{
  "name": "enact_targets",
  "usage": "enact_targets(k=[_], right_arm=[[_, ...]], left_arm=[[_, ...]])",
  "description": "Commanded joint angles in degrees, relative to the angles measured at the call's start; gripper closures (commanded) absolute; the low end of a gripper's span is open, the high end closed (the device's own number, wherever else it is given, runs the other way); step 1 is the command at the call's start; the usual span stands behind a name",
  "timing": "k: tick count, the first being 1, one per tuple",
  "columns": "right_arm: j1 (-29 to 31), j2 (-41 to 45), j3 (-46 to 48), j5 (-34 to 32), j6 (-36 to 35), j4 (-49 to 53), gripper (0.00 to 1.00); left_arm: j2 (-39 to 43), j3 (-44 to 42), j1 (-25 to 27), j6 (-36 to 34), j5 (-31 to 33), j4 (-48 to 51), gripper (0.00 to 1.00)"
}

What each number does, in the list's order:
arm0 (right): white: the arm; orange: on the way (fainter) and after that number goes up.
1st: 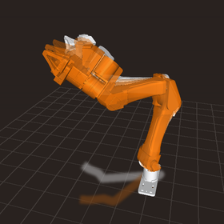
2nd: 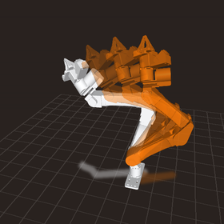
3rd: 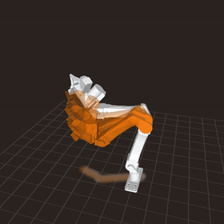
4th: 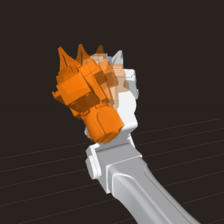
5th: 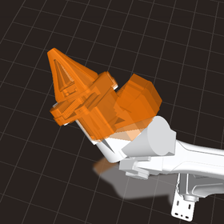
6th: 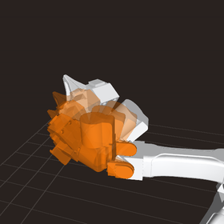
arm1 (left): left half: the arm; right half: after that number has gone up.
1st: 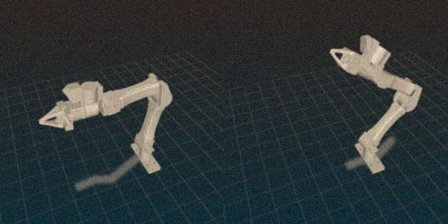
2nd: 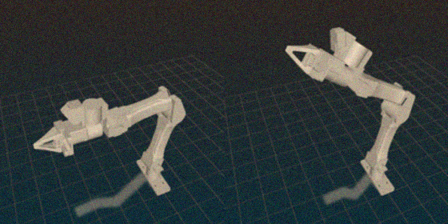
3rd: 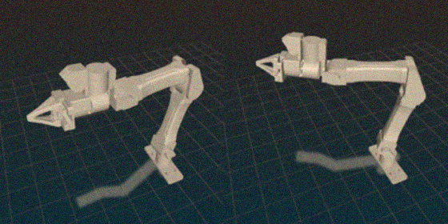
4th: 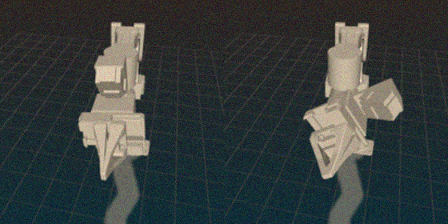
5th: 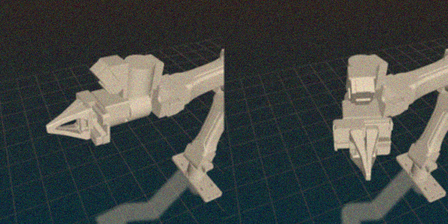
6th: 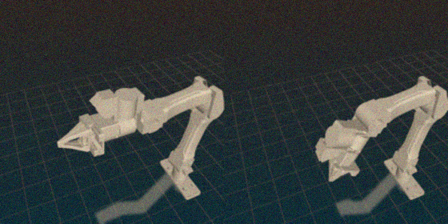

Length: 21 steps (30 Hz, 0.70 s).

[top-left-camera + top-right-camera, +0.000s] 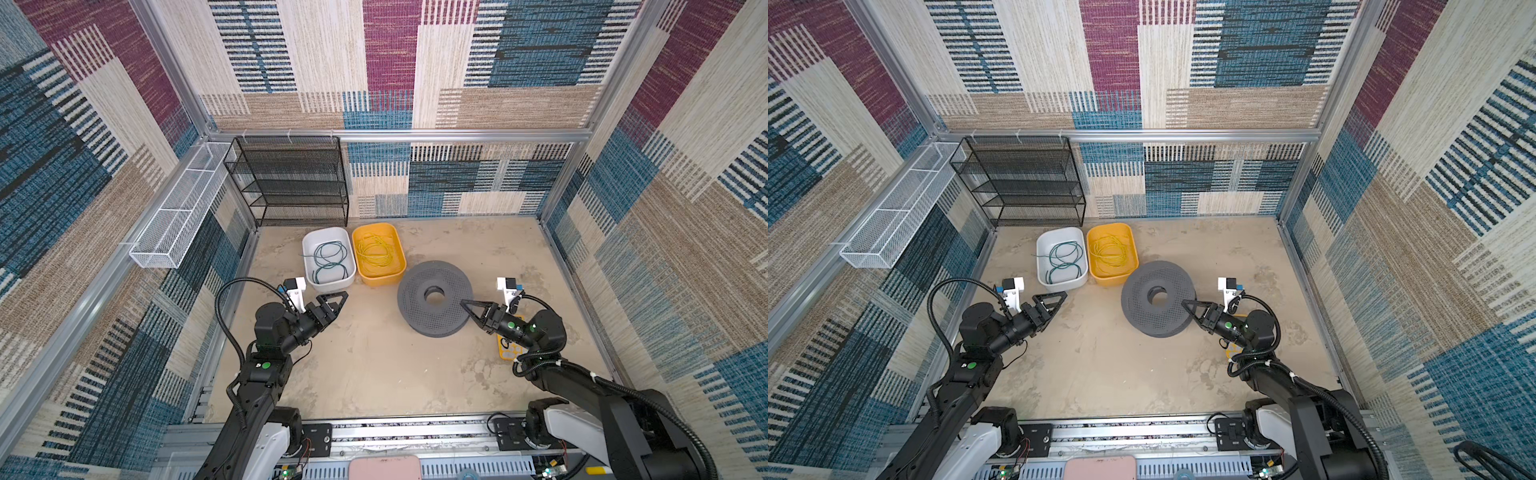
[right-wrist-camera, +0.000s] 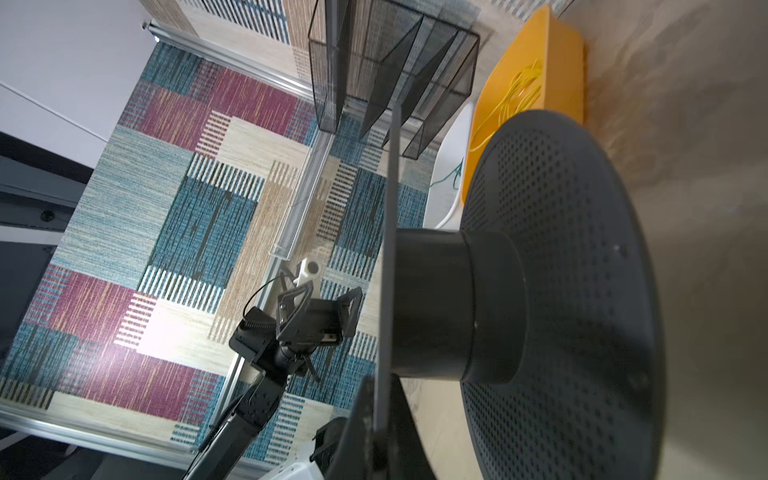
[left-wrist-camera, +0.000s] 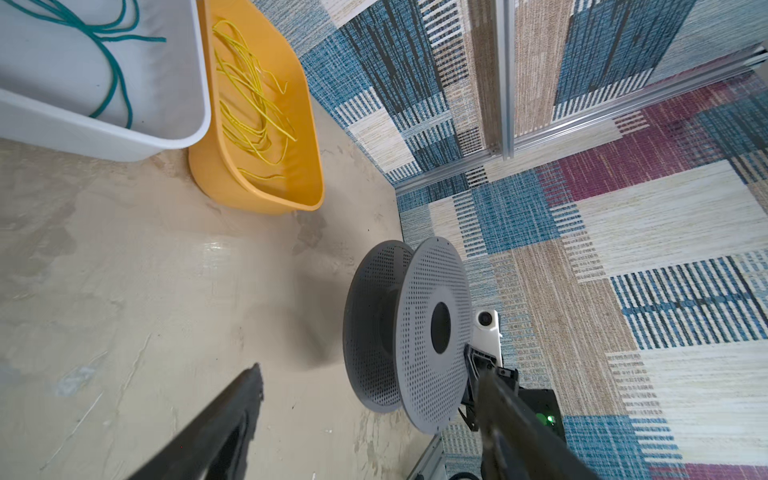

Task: Wrap the cables
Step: 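Drag the grey spool toward the robot with the right gripper, then release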

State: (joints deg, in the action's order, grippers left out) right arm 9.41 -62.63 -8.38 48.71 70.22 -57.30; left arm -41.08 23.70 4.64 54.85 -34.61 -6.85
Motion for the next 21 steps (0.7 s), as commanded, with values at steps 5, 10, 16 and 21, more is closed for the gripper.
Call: enact_targets(k=[5, 10, 16, 21], right_arm=[[8.69, -5.4, -0.17, -7.08, 3.13, -6.83, 1.0], [11.75, -9.07, -0.93, -8.21, 4.43, -9.6, 1.0], [17.36, -17.11, -2.53, -11.38, 5.75, -14.71, 1.0], [20.36, -27.6, -4.42, -12.2, 8.26, -23.97, 1.0]], left_arm=[[2.51, 1.15, -0.04, -2.05, 4.08, 8.42, 0.17], [3.07, 0.63, 0.01, -2.41, 4.23, 9.65, 0.17], [2.27, -1.32, -0.07, -1.36, 4.47, 6.89, 0.17], [0.91, -1.03, -0.02, -1.42, 4.3, 6.22, 0.17]])
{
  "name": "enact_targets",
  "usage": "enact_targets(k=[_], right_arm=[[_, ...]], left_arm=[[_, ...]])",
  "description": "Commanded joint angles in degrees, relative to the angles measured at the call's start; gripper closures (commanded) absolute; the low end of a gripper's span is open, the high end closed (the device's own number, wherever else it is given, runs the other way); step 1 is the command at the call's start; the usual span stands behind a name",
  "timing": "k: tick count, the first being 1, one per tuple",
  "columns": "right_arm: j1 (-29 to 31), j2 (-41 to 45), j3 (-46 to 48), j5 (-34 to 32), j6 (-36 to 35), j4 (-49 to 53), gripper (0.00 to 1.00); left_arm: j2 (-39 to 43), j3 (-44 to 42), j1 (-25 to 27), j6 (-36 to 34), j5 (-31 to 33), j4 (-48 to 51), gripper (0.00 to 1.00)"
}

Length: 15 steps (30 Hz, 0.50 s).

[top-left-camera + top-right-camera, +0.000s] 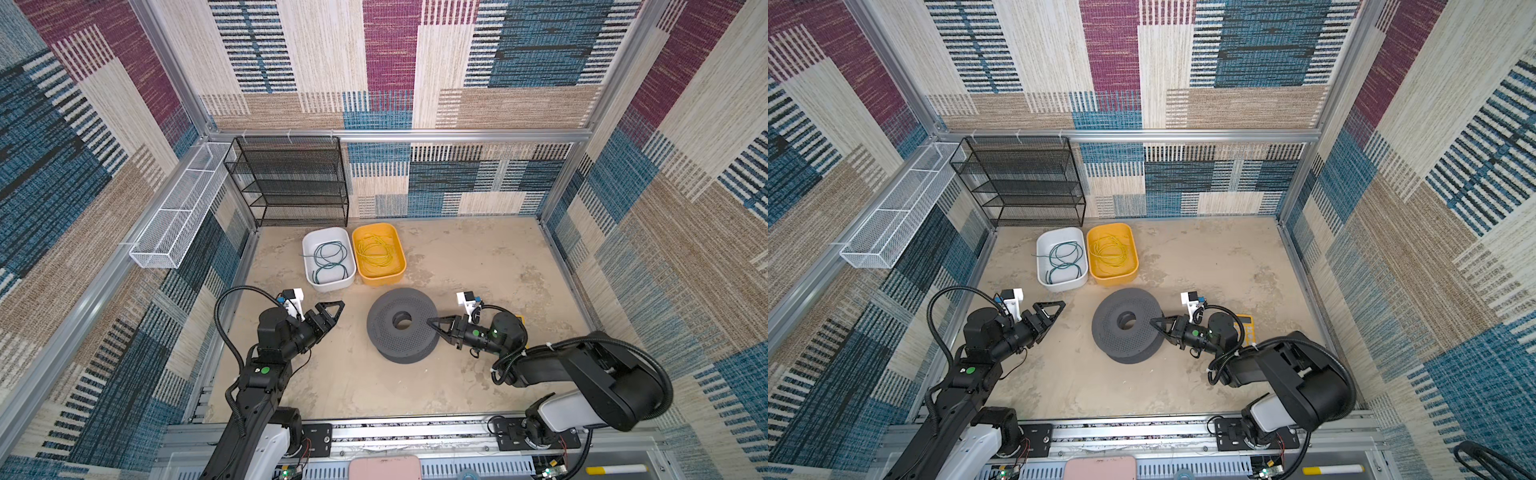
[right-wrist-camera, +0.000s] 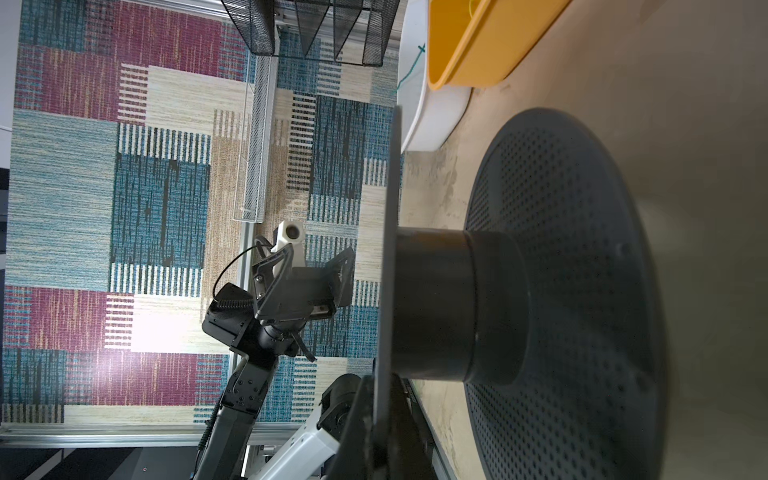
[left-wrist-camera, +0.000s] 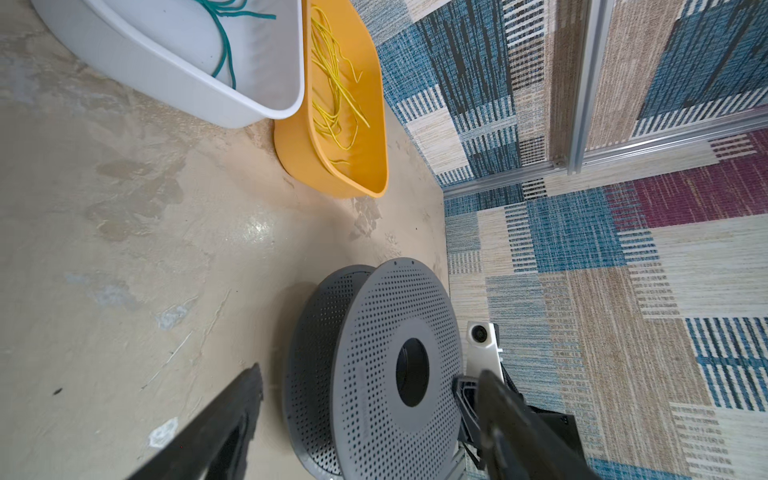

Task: Wrap the cables
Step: 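Drag the grey spool toward the robot with the right gripper, then release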

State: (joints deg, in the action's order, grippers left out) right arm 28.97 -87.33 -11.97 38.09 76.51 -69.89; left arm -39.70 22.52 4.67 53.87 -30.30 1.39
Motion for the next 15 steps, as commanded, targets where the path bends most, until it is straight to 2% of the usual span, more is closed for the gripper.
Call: enact_targets(k=[1, 6, 10, 15], right_arm=[[1.23, -4.44, -0.78, -2.0, 1.92, -12.45, 1.0], [1.7, -7.54, -0.52, -5.54, -3.3, -5.0, 0.99], [1.78, -12.58, -1.74, -6.27, -2.12, -7.23, 0.91], [1.96, -15.59, -3.6, -6.38, -1.82, -6.22, 0.74]], left_arm=[[-0.86, 0.07, -0.02, -0.4, -0.29, -2.42, 0.17], [-1.4, 0.07, -0.06, -0.43, -0.31, -3.22, 0.17], [-1.71, -0.02, -0.03, -1.0, -0.16, -3.35, 0.17], [-2.46, 0.61, -0.04, -1.67, -1.83, -4.06, 0.17]])
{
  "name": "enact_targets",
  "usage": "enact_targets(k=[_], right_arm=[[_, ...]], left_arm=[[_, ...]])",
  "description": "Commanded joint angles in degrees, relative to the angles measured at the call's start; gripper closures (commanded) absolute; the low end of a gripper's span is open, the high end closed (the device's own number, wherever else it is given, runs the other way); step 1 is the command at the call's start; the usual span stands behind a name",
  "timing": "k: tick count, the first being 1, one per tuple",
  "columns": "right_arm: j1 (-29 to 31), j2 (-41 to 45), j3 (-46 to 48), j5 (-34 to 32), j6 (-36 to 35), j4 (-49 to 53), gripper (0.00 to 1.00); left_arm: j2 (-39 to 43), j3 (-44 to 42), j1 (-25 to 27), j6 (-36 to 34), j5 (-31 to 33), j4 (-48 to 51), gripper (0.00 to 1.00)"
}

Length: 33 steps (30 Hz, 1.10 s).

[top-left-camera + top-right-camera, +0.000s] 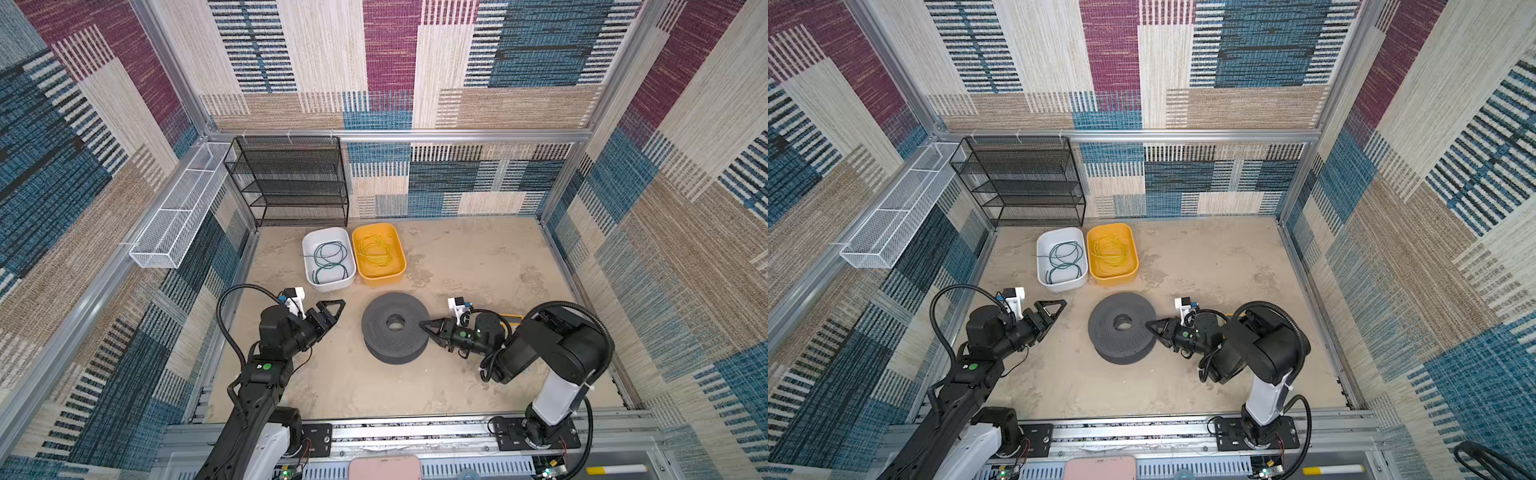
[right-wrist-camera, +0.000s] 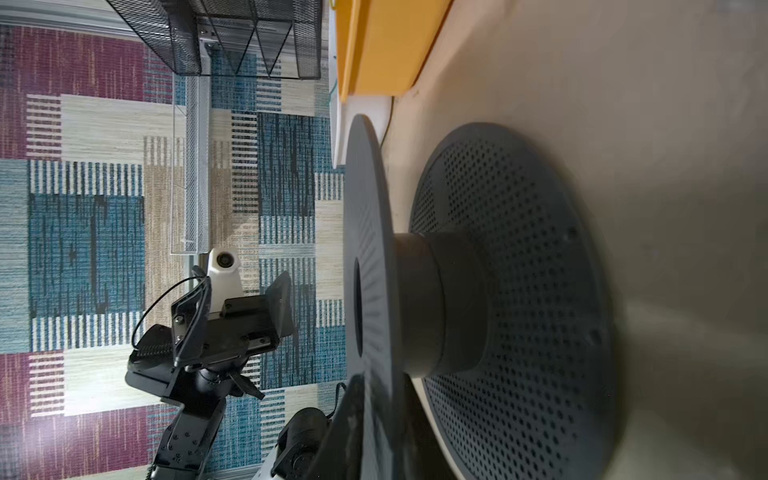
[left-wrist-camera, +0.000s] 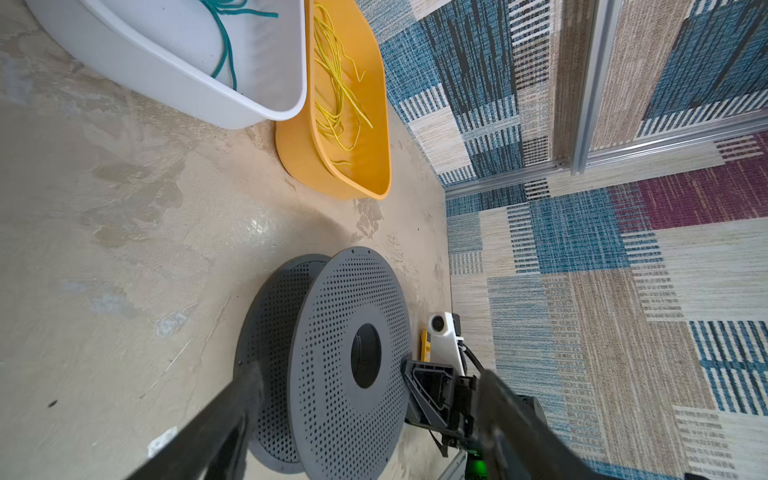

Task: Wrap the cables
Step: 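Drag the grey spool toward the robot with the right gripper, then release, then move the left gripper over the white tray while the right arm approaches the trays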

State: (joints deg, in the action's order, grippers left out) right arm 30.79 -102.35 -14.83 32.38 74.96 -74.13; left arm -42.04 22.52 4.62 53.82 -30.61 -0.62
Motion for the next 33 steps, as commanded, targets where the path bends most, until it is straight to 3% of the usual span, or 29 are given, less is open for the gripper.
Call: enact_targets(k=[1, 4, 8, 12, 14, 20, 28, 33], right_arm=[[0.15, -0.3, -0.87, -0.79, -0.7, -0.58, 0.67], [0.06, 2.91, -0.25, -2.41, -2.81, 5.38, 0.45], [0.06, 9.48, -2.82, -6.47, -9.34, 25.05, 0.26], [-0.74, 12.88, -5.72, -10.02, -15.12, 37.95, 0.16], [-1.15, 14.39, -6.25, -11.03, -16.84, 41.69, 0.0], [-1.5, 19.35, -7.5, -13.64, -23.97, 53.32, 0.01], [-1.61, 31.38, -14.6, -22.39, -36.36, 72.46, 0.01], [-1.53, 34.45, -20.33, -24.85, -41.19, 76.52, 0.11]], left_arm=[[-0.1, 0.99, -0.05, -2.16, -1.69, -1.53, 0.16], [0.55, 1.88, 0.02, -3.4, -1.54, 0.07, 0.12], [2.69, 2.44, -0.05, -4.56, 1.12, 3.21, 0.02], [3.64, 3.13, 0.01, -5.1, 2.53, 5.18, 0.0], [3.47, 3.68, -0.03, -5.46, 2.3, 5.88, 0.0], [3.3, 5.95, -0.03, -7.87, 2.32, 9.97, 0.01], [2.99, 9.22, -0.15, -10.05, 5.15, 15.44, 0.04], [3.01, 11.44, -0.15, -11.96, 8.64, 20.64, 0.06]])
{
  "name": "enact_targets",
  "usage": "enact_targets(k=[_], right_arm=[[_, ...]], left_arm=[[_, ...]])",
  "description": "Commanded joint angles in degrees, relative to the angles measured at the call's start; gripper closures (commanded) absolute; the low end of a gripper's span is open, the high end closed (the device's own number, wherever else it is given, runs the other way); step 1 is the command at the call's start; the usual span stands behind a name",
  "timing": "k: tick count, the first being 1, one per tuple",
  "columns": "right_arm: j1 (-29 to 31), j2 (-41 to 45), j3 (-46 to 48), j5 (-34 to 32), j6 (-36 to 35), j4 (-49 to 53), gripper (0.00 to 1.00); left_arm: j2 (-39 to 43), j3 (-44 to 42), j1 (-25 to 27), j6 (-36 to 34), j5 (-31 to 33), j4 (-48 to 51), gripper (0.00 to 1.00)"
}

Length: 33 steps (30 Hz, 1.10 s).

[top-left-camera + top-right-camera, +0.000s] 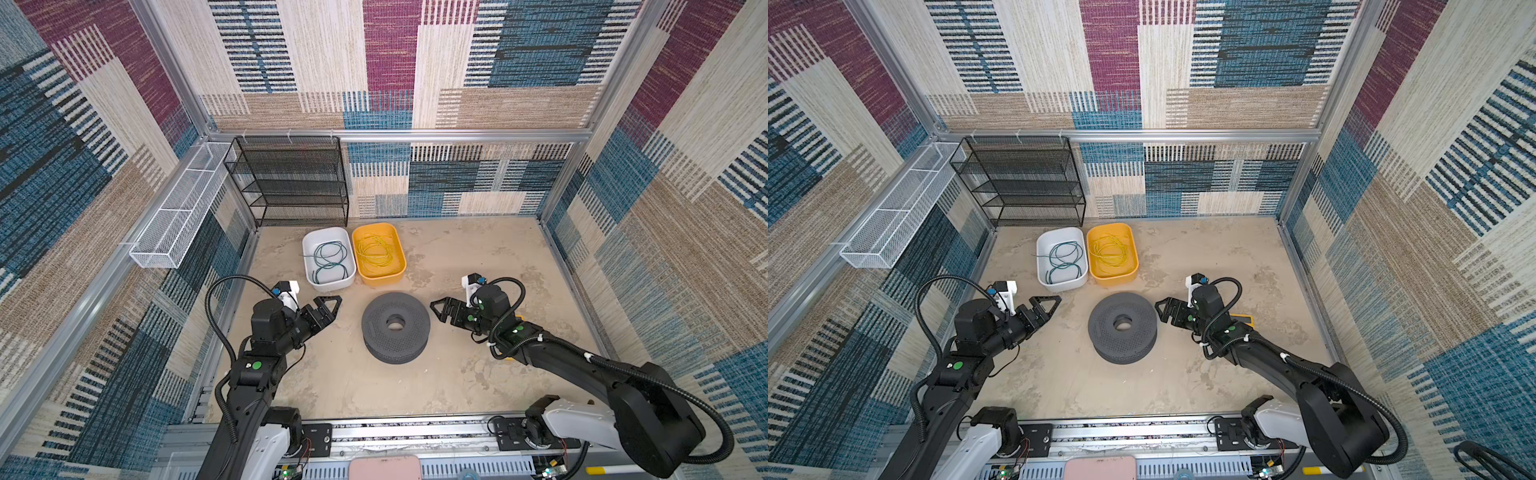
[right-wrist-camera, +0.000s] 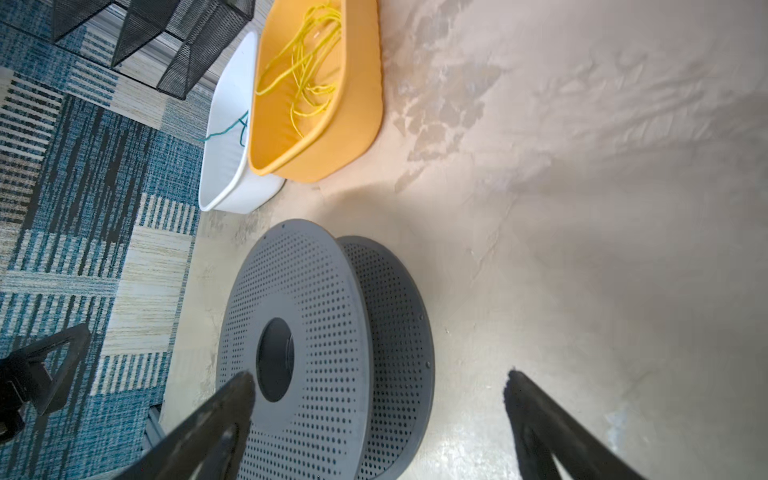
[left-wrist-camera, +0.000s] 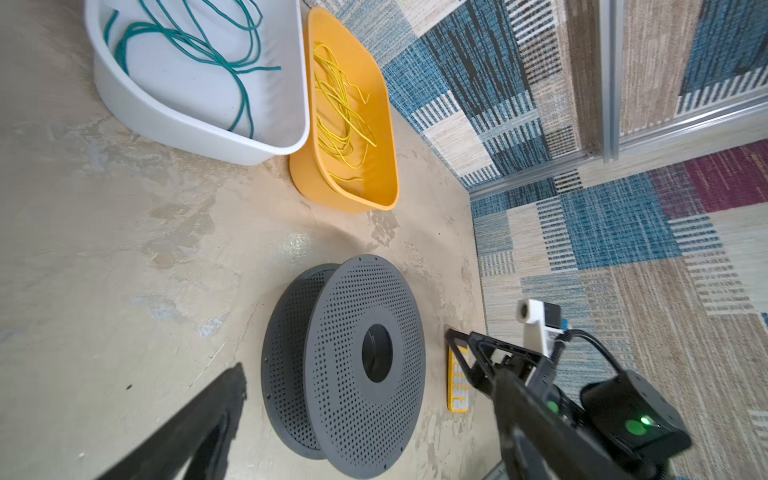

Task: Wrap the cables
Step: 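Move the left gripper over the white tray while the right arm approaches the trays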

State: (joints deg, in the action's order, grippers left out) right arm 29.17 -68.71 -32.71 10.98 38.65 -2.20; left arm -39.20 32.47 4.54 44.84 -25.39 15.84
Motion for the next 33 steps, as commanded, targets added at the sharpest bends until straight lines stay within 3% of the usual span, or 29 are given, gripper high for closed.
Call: enact_targets(k=[1, 6, 11, 17, 23, 33], right_arm=[[0.02, 0.66, -3.51, -3.23, -5.32, 4.62, 0.14], [0.1, -2.47, -9.72, -4.18, -6.69, 2.6, 0.26], [0.21, -8.78, -16.59, -4.57, -7.88, 0.08, 0.39], [0.63, -19.47, -25.2, -2.4, -5.48, -5.14, 0.64], [3.39, -27.61, -31.4, -0.07, -1.13, -10.17, 0.65], [12.35, -48.39, -58.58, -4.29, -9.07, 1.46, 0.61]], left_arm=[[0.25, 2.18, -0.13, -3.61, 4.76, 5.39, 0.06], [-0.89, 5.77, -0.18, -4.84, 12.96, 11.37, 0.06], [-3.7, 6.4, -0.4, -4.77, 14.29, 10.81, 0.06], [-5.05, 4.97, -0.49, -4.42, 13.72, 7.29, 0.07], [-5.6, 3.72, -0.57, -3.99, 17.03, 7.28, 0.07], [-4.7, 3.35, -1.07, 1.34, 25.42, 9.1, 0.05]])
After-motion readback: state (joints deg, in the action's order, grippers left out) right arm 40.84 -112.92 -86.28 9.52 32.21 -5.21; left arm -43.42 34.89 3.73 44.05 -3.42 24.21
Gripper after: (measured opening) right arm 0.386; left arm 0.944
